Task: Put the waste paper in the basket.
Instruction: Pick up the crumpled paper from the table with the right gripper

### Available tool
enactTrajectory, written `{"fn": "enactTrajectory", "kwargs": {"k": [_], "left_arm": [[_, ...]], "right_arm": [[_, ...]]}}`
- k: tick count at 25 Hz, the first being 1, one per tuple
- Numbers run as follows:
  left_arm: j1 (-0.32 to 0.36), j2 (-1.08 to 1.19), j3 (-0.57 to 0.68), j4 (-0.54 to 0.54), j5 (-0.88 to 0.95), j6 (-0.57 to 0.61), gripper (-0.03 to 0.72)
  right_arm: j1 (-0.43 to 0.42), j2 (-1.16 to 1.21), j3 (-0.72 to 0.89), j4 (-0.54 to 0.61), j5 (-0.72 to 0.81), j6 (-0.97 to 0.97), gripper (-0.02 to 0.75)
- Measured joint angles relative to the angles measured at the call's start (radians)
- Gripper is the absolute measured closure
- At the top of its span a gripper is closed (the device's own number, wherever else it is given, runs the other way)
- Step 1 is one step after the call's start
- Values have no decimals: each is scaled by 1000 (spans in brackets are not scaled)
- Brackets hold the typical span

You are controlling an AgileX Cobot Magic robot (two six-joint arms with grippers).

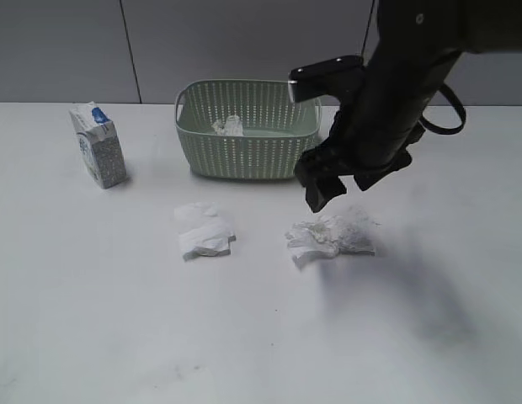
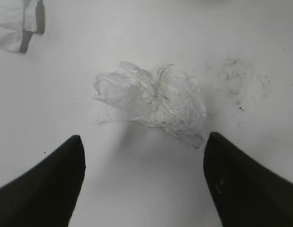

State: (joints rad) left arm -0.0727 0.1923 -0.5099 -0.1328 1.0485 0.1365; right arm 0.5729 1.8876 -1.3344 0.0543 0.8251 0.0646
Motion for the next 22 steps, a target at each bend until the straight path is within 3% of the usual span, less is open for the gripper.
{"fn": "enactTrajectory", "kwargs": {"k": [7,22], "left_arm": [[0,-187,2,1,3,0,137],[0,-196,8,2,3,0,140]], "right_arm": [[3,102,-2,-38,-6,21,156],[5,239,-2,-71,-103,23,225]]}}
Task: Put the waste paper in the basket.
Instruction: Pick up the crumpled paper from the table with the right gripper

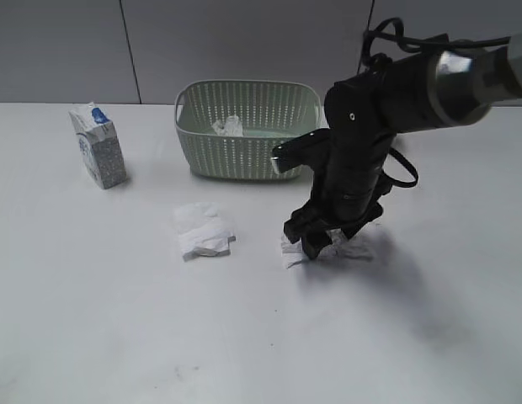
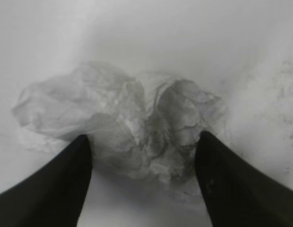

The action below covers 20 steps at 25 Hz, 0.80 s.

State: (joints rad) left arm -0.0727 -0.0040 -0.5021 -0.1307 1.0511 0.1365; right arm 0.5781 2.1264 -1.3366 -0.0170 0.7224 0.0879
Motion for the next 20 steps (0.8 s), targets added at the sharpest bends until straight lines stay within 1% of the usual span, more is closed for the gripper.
{"fn": "enactTrajectory", "kwargs": {"k": [2,5,9,10,11,17,20], "left_arm": [[0,0,0,0,0,0,143],[0,0,0,0,0,0,146],[0,0,0,0,0,0,146],[0,0,0,0,0,0,146],[0,0,0,0,0,0,146],[0,0,0,0,0,0,153],[0,0,0,0,0,0,156]], "right_arm": [[0,7,-3,1,-2,1,256],[0,9,-8,5,-3,1,365],[0,21,-39,9,15,1,624],[0,23,-55,17,28,1,678],[0,23,-76,24,44,1,705],[0,3,-276,131,108,1,722],[0,-16,-401,153,109,-1,722]]}}
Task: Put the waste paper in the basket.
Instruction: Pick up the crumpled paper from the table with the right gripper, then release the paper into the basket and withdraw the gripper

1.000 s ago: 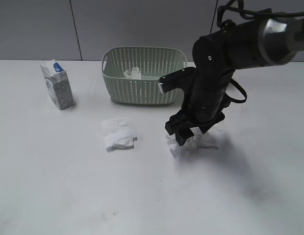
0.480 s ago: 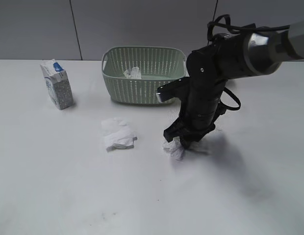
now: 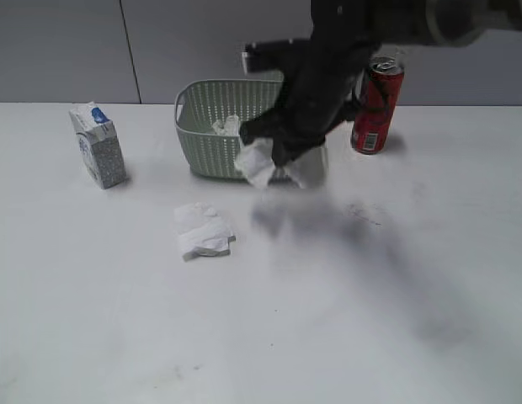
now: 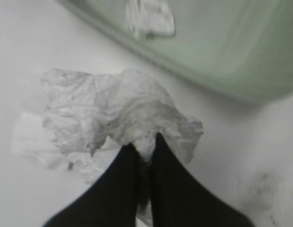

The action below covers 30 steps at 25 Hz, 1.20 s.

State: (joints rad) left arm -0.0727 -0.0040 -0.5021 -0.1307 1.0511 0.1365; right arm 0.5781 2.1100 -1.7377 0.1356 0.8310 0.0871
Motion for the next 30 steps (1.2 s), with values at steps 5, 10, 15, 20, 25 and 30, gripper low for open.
{"fn": "enactTrajectory", "kwargs": {"k": [5,10,15,20,25,30], "left_arm": [[0,0,0,0,0,0,170],[0,0,0,0,0,0,174],[0,0,0,0,0,0,174],[0,0,0,3,0,0,177],[0,0,0,15,0,0,178],[0,0,0,17,0,0,178]], "right_arm": [[0,-6,-106,-44,-206,-1,724],[0,36,-110,-157,-436,-1,724],[0,149,-110,-206,-479,-2,684],[0,221,-109,-204,-470,-2,319],[0,223,-109,-204,-464,-2,122],[0,178,-109,-155,-404,-2,139]]}}
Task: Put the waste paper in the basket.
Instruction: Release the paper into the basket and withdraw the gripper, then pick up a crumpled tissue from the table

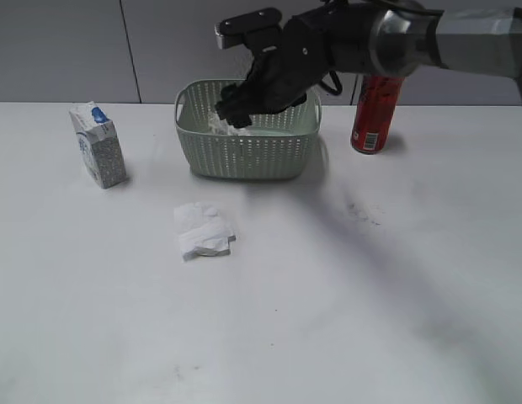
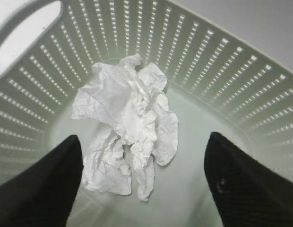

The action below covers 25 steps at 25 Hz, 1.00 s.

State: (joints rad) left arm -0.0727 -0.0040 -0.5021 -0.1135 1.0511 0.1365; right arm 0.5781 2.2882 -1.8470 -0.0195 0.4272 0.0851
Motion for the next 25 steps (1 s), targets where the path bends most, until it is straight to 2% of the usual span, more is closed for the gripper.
{"fn": "enactTrajectory", "kwargs": {"k": [4,10,18,25], "left_arm": [[0,0,0,0,0,0,179],[0,0,0,1,0,0,183],[0,0,0,1,0,0,185],[0,0,0,1,0,0,188]], "right_arm": [[0,-65,-2,57,100,0,144],[0,-147,-10,170,336,0,146],[0,-177,-12,302,578,0,146],[0,-177,-12,329,699,-27,179]]}}
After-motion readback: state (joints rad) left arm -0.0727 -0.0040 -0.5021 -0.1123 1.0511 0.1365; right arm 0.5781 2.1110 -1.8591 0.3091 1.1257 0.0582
